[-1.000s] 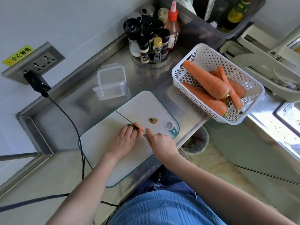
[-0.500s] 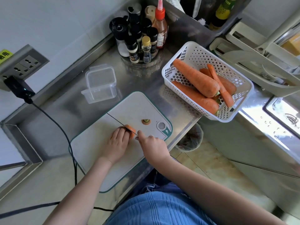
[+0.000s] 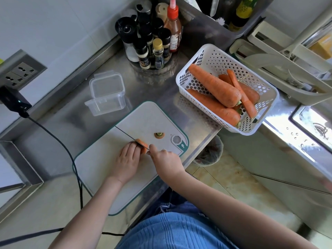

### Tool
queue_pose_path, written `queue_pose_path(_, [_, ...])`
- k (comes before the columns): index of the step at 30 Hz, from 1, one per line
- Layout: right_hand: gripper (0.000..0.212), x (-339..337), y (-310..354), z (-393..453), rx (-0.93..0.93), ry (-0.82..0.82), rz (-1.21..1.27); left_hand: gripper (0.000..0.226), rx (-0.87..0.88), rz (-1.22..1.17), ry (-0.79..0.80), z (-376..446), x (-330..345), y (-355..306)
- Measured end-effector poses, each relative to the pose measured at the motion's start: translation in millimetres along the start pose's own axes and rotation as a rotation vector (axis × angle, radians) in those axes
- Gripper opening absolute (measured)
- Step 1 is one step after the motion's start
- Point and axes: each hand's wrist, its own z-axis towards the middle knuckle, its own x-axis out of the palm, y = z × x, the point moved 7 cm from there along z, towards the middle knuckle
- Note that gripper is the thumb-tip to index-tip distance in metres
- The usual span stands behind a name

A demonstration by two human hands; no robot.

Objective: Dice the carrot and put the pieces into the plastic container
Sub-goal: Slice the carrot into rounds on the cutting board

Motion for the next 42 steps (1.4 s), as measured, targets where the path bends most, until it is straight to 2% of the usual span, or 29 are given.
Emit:
queue_pose_path(14, [0.014, -1, 1, 10, -0.028, 0.054, 0.058, 0.028, 0.015, 0.012, -0.033, -1, 2, 1])
queue_pose_path(20, [0.031, -3, 7, 20, -0.003, 0.16, 0.045, 0.037, 0.012, -0.008, -0.005, -2, 6, 3])
queue_pose_path(24, [0.03, -6, 6, 22, -0.002, 0.172, 0.05, 0.03, -0.026, -0.039, 0.023, -5, 10, 4])
queue_pose_path(31, [0.031, -11, 9, 19, -0.013, 0.173, 0.056, 0.035, -0.04, -0.044, 0.059, -3, 5, 8])
queue_pose_path(34, [0.038, -14, 3, 12, -0.029, 0.101, 0.06, 0.02, -0.034, -0.045, 0.058, -1, 0, 6])
queue_pose_path(42, [0.074, -10, -10, -2, 0.006, 0.124, -0.064, 0.023, -0.058, -0.026, 0.055, -2, -6, 5])
